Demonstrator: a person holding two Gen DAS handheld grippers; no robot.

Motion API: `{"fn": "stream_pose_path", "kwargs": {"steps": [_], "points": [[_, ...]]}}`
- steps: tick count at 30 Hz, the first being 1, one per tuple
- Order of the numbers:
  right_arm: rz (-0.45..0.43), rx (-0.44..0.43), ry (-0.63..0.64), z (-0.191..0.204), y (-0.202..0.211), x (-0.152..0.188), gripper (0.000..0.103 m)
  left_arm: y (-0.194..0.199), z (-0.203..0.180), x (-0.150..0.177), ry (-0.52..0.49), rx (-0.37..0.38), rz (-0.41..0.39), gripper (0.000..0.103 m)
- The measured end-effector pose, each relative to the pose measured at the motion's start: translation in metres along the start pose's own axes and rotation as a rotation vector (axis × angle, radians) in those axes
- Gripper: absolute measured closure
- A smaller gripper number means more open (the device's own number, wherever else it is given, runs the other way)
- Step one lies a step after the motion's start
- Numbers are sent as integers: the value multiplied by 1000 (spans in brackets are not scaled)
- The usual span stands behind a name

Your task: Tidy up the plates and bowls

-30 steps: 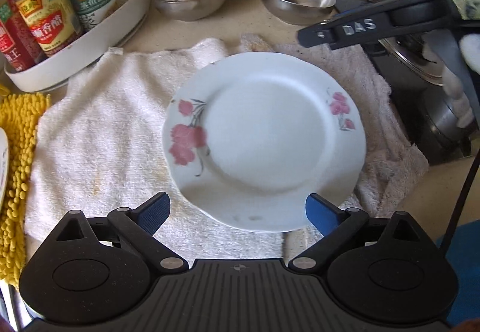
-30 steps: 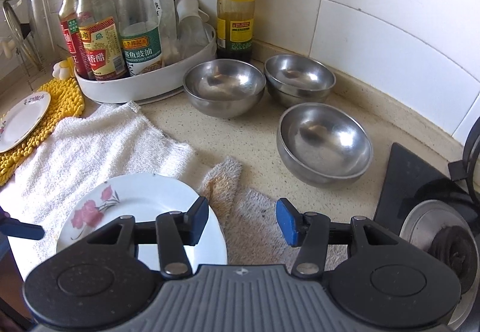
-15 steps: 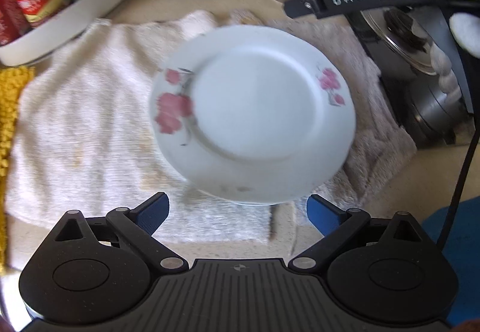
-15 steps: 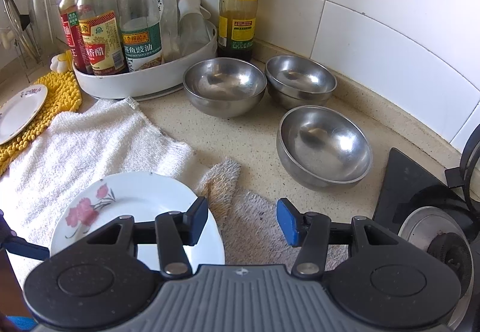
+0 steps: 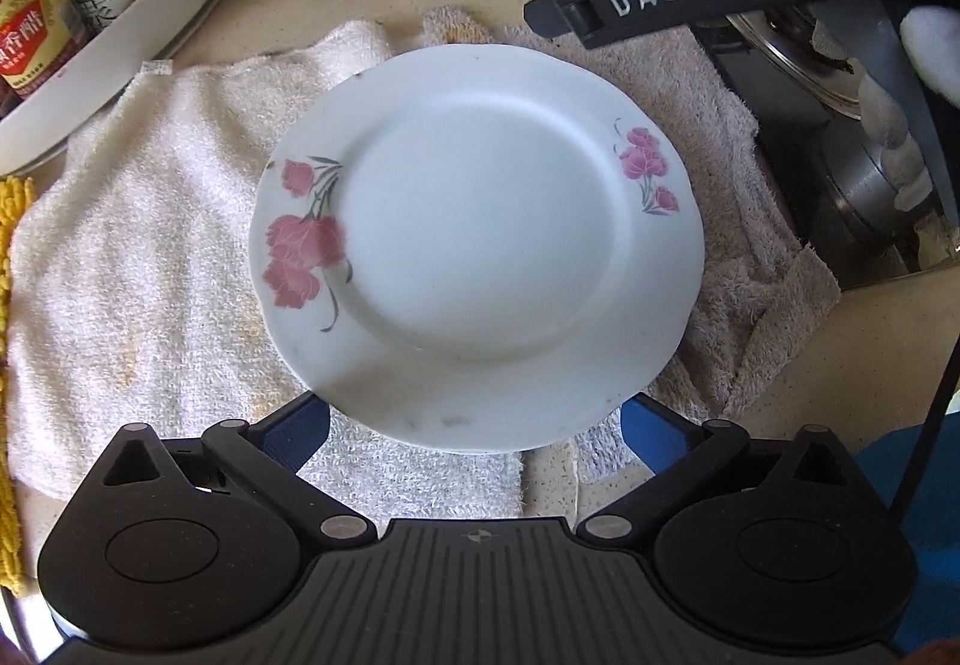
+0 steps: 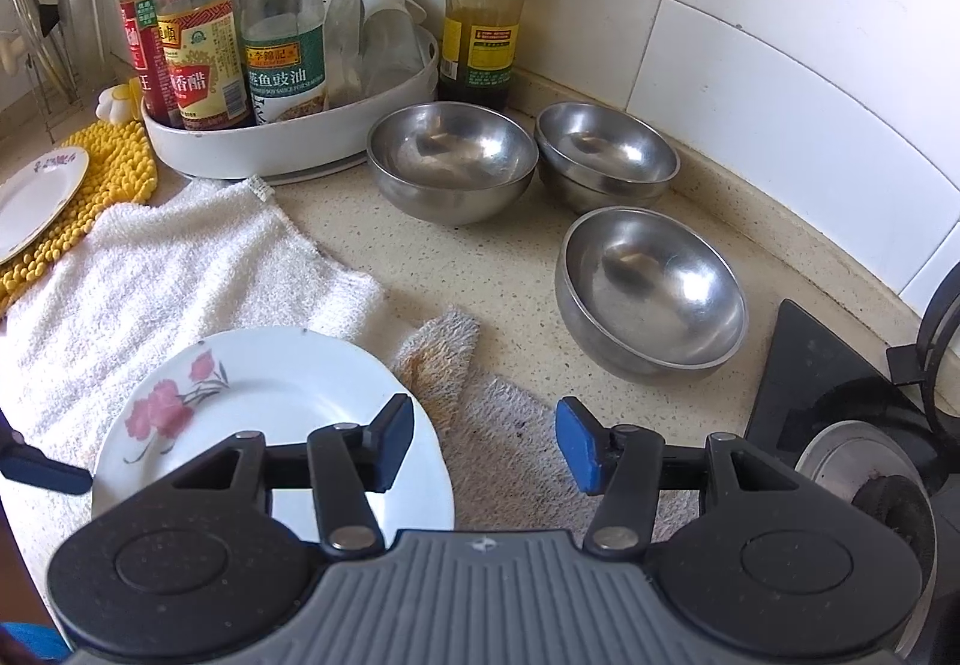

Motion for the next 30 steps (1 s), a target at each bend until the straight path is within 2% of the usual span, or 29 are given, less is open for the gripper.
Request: {"fn": "stream_pose_path", "kwargs": {"steps": [3, 6, 12, 16, 22, 30], "points": [[-9, -9, -11, -1, 0, 0, 44, 10, -6, -1, -41, -28, -43, 2], [-15, -11, -18, -2, -1, 1, 44, 16, -10, -5, -58, -6, -65, 2], [-16, -7, -28, -2, 0, 2, 44, 9, -5, -24, 7, 7, -80, 2], [-30, -5, -20, 5, 4, -5, 44, 17, 4, -19, 14, 20, -108, 2], [-53, -33, -4, 35, 7, -33, 44, 34, 35, -19, 55, -15, -160, 2], [-67, -72, 50, 92, 1, -75, 44, 51, 100, -11, 123, -96, -200, 2]]}}
Point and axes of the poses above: each gripper's, at about its wrist camera, not at the fingertips, and y roughly against the way its jaws point, z to its left, x to its underside, the point moved 4 cm from there along -y, roughly the way its jaws point, and after that the axes turned 10 degrees about y, right-handed, at the moved point
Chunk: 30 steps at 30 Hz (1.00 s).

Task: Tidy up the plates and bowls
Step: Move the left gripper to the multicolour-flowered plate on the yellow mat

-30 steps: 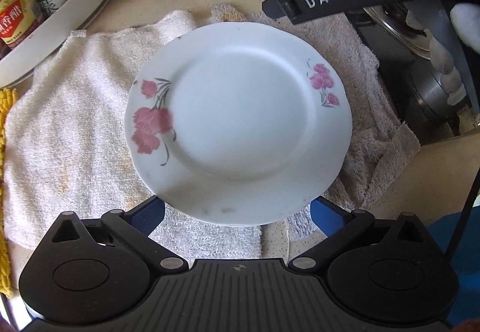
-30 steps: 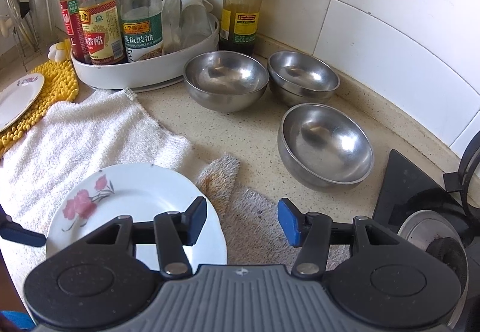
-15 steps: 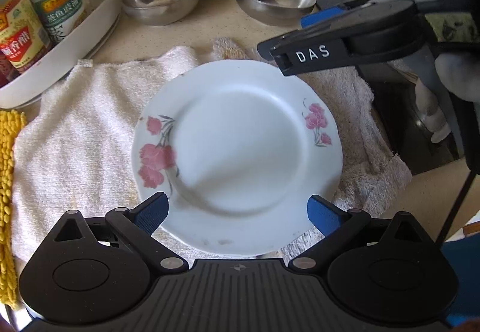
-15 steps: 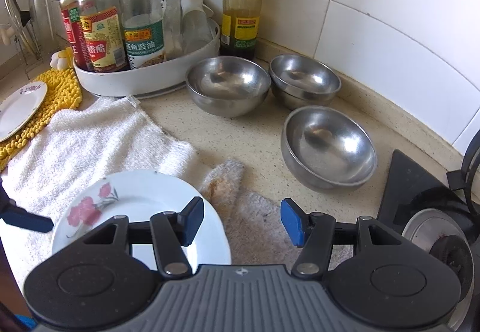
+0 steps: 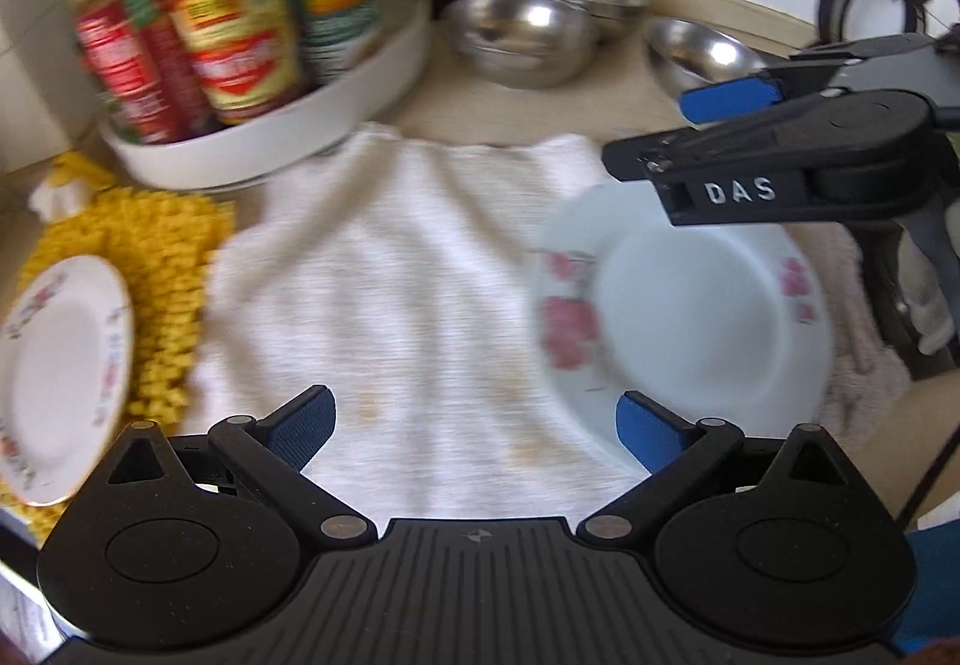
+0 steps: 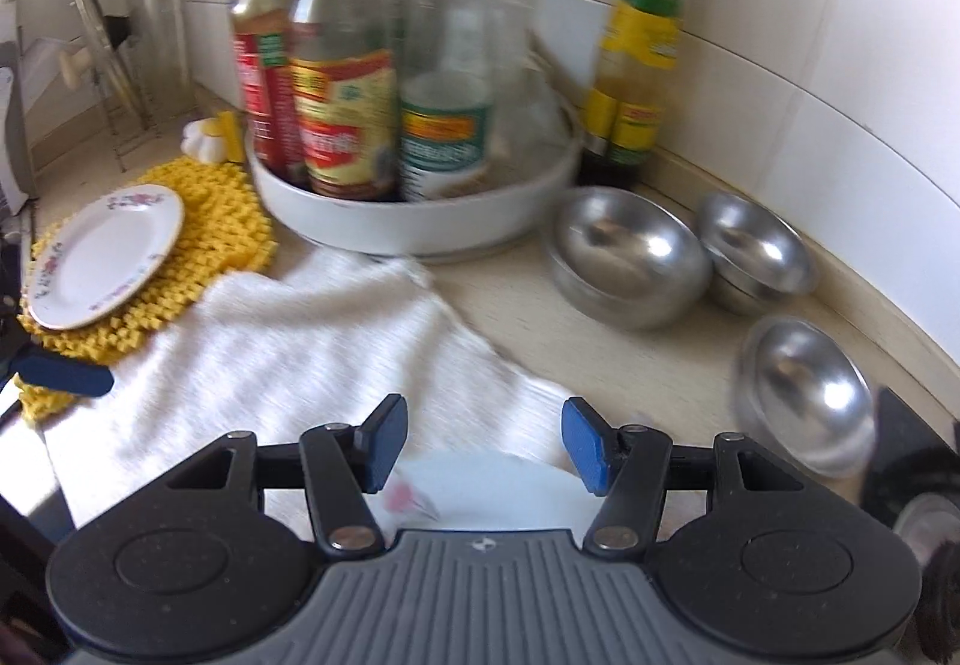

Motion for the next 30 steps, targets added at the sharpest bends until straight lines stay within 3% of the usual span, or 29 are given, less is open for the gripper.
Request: {"fn": "stream_pose_path", "kwargs": {"steps": [20, 30], "points": [[-40, -141, 143, 112, -51, -95, 44, 20, 153, -9, 150, -204, -83, 1], [29, -276, 113, 149, -96, -118, 44, 22, 230, -7, 276, -296, -77, 1]]}}
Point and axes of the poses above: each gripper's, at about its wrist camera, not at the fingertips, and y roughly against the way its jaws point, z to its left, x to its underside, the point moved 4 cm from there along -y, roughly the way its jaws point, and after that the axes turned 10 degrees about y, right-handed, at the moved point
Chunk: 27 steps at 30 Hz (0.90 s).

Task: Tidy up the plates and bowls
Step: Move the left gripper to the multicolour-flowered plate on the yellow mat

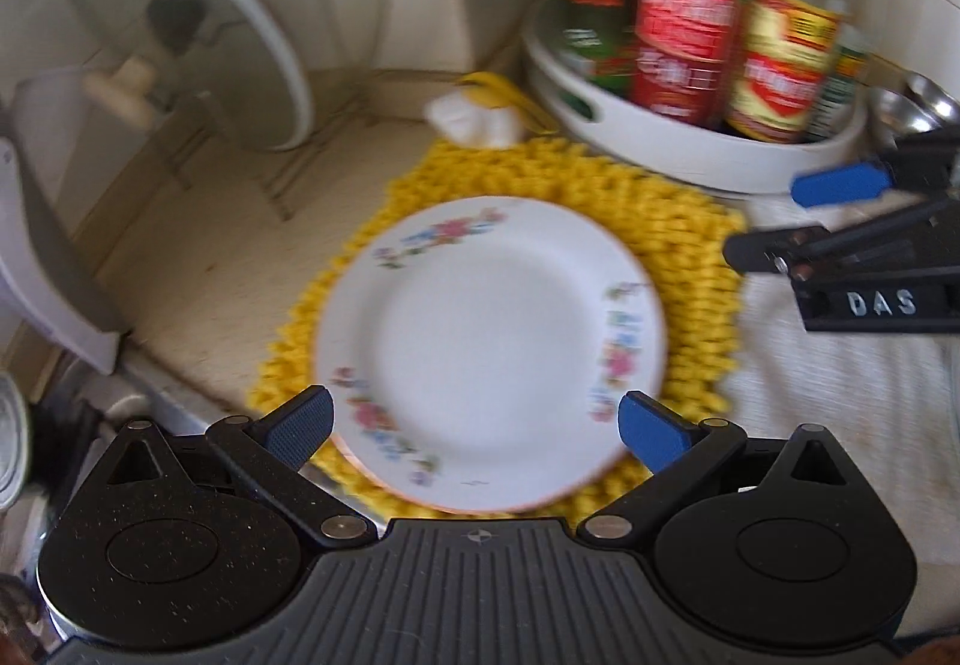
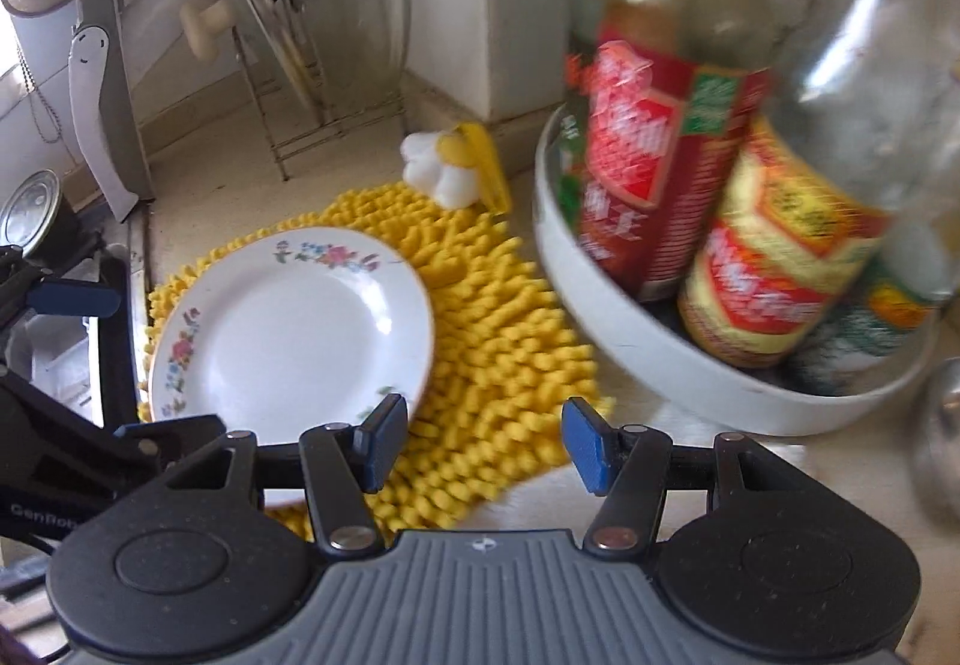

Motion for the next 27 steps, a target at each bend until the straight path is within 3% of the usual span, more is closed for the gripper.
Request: {"fn": "stream_pose_path", "kwargs": {"steps": [9, 27], "points": [[55, -31, -6, 13, -32, -14, 43, -26, 29, -11, 38, -18, 25, 1], [91, -82, -27, 27, -52, -22, 51, -58, 38, -9, 84, 39, 72, 2]]}}
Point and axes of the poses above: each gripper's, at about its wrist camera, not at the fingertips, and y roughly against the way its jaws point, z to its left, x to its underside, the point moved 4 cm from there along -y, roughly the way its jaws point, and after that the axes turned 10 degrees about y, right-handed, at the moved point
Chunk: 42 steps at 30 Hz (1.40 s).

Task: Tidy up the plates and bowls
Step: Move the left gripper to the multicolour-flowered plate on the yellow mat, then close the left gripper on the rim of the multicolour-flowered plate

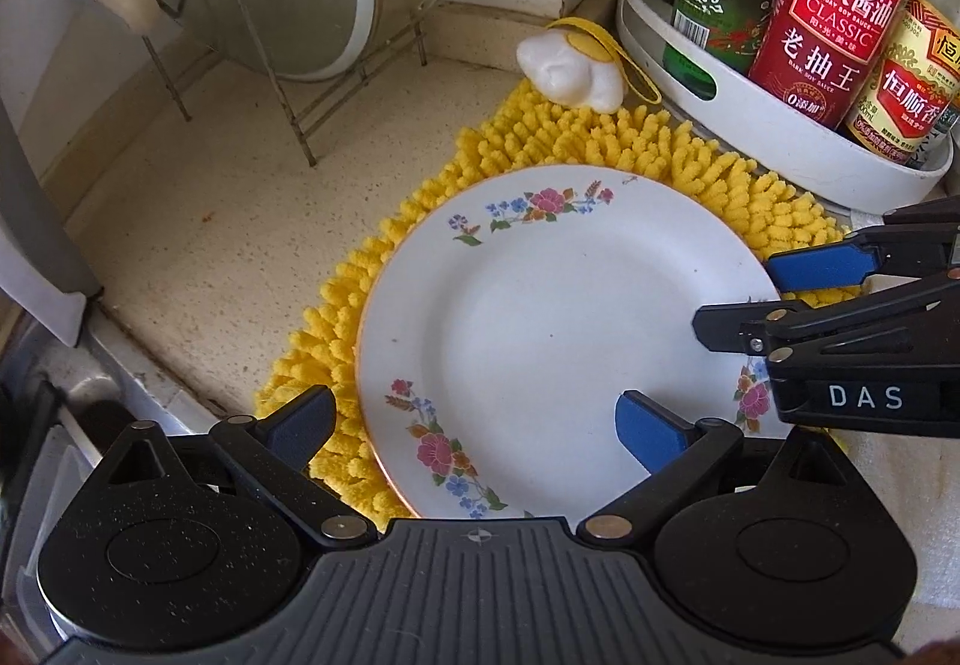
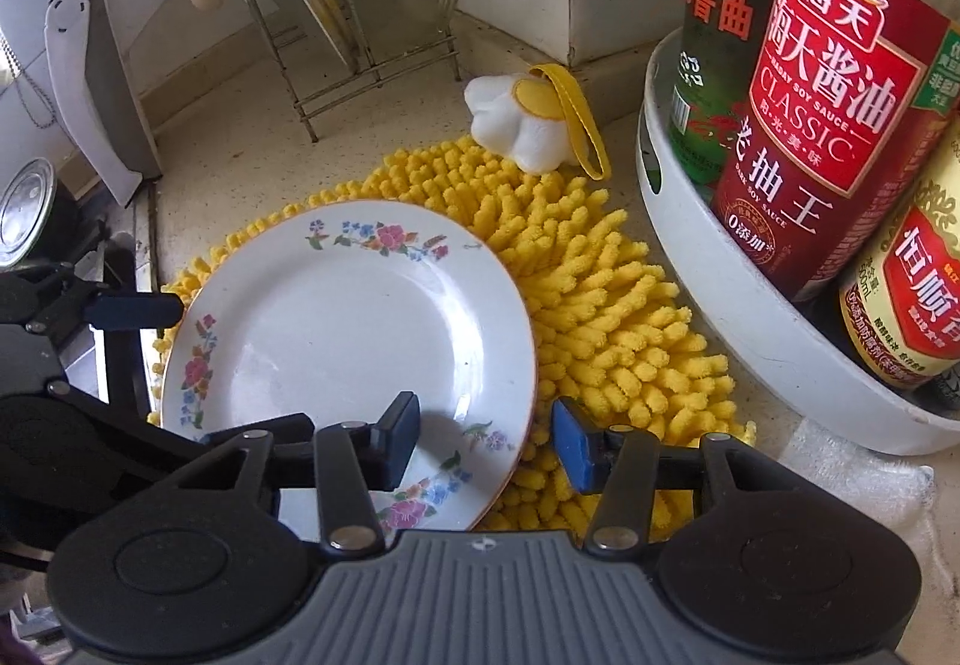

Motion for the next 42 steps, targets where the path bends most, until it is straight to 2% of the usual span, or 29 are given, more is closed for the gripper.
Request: {"fn": "stream_pose_path", "kwargs": {"steps": [20, 24, 32, 37, 42], "points": [[6, 20, -40, -11, 10, 10, 51, -3, -1, -2, 17, 27, 3, 1], [20, -26, -60, -10, 3, 10, 51, -3, -1, -2, 17, 30, 3, 1], [6, -58, -83, -13, 4, 12, 51, -3, 0, -1, 23, 30, 1, 1], [-8, -63, -69, -9, 5, 13, 54, -3, -2, -1, 20, 48, -3, 2], [-21, -84, -44, 1, 5, 12, 58, -3, 5, 1, 45, 101, -19, 9]]}}
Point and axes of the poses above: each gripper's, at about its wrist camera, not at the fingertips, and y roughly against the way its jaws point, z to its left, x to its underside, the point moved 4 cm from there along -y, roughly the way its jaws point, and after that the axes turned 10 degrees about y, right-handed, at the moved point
